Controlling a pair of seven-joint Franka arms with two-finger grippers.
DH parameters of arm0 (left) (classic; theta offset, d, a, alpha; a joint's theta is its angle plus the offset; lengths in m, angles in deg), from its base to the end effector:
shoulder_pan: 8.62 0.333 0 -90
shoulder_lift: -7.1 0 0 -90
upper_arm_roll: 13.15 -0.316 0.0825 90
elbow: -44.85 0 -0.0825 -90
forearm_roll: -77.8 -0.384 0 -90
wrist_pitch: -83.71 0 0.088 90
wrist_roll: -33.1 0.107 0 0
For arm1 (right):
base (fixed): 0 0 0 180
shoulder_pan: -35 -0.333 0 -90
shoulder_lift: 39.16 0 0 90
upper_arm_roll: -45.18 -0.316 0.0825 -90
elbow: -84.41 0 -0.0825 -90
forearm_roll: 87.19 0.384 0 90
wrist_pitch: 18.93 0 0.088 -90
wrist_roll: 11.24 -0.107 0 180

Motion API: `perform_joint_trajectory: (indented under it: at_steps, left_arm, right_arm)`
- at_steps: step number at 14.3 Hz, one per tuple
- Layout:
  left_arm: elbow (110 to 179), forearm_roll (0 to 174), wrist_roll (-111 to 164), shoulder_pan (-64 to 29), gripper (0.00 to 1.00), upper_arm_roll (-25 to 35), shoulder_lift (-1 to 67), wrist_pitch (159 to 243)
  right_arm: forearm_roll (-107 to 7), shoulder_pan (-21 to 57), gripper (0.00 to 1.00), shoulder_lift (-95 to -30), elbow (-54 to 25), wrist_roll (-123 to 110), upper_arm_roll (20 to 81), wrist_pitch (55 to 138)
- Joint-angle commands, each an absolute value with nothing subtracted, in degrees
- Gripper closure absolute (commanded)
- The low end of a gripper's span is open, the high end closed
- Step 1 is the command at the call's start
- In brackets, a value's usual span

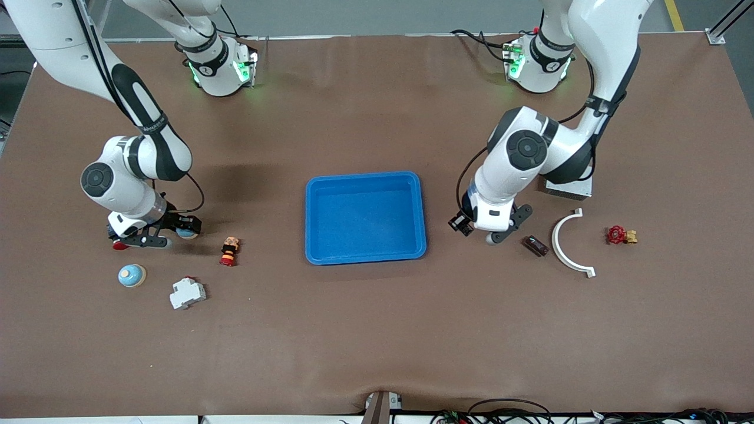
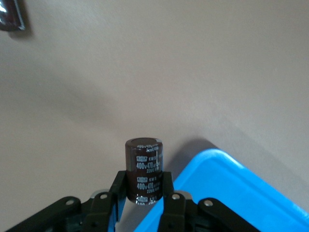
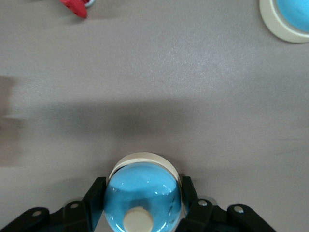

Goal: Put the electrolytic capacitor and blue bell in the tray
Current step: 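Carry the capacitor and the bell toward the blue tray with both grippers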

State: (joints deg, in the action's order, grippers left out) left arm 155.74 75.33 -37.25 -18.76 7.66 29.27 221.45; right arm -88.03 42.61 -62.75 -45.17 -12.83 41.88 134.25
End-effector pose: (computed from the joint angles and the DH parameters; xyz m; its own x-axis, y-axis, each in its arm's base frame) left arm 0.5464 -0.3131 0.3078 0.7730 0.6316 -0.0600 0.6332 -0.7621 0.1354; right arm 0.5357 -0.0389 0.1775 0.9955 -0.0946 0.0006 -0.0945 -0.9954 -0.0164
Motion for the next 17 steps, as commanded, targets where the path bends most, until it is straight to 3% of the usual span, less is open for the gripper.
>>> perform_joint_trajectory:
  at_steps: [1,7,12,17]
  left_arm:
    - [154.8,74.02,-38.71,-20.92,1.0,7.42,29.42,220.99]
    - [154.8,72.8,-36.35,-22.07,1.0,7.5,29.42,221.17]
    - [154.8,72.26,-35.37,-25.06,1.0,7.68,31.0,221.7]
    - [152.61,72.87,-36.77,-27.42,1.0,7.68,34.59,223.27]
  right_arm:
    - [-88.42,42.82,1.0,-61.66,-45.75,-14.22,41.22,133.3]
    - [-88.42,31.51,1.0,-52.97,-43.12,-35.36,40.96,118.46]
    - [-88.15,16.74,1.0,-52.6,-38.82,-61.03,40.96,115.98]
    - [-87.19,9.61,1.0,-55.06,-35.12,-73.27,41.04,115.98]
